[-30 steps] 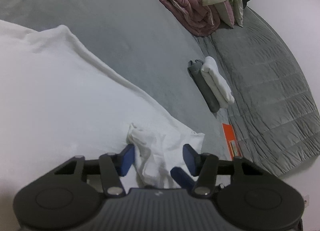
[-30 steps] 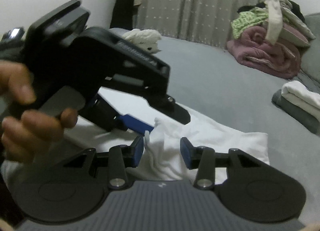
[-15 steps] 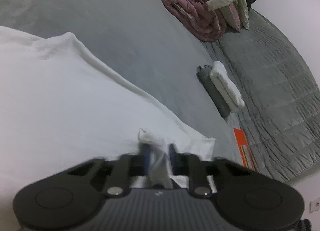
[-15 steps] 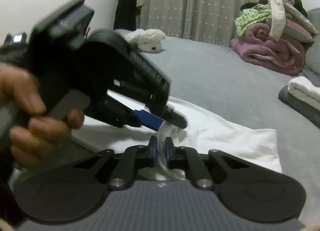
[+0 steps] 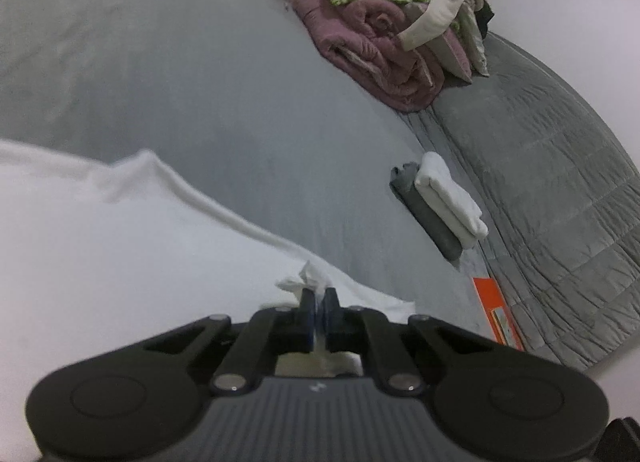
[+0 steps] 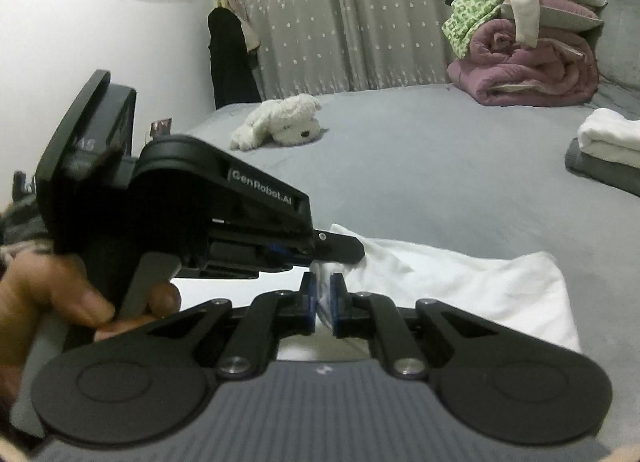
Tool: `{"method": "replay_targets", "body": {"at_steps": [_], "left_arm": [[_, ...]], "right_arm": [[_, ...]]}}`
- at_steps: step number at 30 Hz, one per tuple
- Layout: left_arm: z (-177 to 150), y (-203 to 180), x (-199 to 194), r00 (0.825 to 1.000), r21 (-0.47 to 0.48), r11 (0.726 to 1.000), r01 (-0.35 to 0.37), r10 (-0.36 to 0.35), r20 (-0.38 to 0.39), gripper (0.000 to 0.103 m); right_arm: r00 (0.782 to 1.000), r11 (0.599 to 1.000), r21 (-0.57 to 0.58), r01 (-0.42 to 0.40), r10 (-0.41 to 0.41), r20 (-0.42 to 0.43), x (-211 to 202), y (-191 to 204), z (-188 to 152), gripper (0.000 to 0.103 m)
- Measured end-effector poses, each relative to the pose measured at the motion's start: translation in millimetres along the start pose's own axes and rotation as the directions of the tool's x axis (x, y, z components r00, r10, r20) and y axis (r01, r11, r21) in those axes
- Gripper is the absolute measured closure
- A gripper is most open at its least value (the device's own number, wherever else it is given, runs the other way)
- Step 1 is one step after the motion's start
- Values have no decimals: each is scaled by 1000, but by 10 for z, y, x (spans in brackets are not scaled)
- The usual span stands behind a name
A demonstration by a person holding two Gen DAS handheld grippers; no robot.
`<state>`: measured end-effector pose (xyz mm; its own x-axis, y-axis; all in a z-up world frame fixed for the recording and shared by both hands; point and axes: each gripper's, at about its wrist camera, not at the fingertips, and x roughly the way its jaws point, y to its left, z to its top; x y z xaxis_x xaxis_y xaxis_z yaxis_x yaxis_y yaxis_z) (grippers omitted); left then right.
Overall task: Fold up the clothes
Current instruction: 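Hold the corner with both grippers and pull it across the trousers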
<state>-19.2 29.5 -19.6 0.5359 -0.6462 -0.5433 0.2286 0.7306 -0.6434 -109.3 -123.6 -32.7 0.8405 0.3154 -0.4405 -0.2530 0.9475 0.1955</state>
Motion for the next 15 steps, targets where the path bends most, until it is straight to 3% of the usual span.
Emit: {"method": "replay_targets", "body": {"at_steps": [8, 15], "left_arm": [[194, 244, -381, 995, 27, 996, -90, 89, 50, 99], [343, 660, -778, 983, -2, 986, -165, 165, 81, 99]], "right_arm": [[997, 991, 105, -81, 82, -8, 216, 274, 96, 94], [986, 979, 123, -165, 169, -18, 486, 668, 138, 94]]}}
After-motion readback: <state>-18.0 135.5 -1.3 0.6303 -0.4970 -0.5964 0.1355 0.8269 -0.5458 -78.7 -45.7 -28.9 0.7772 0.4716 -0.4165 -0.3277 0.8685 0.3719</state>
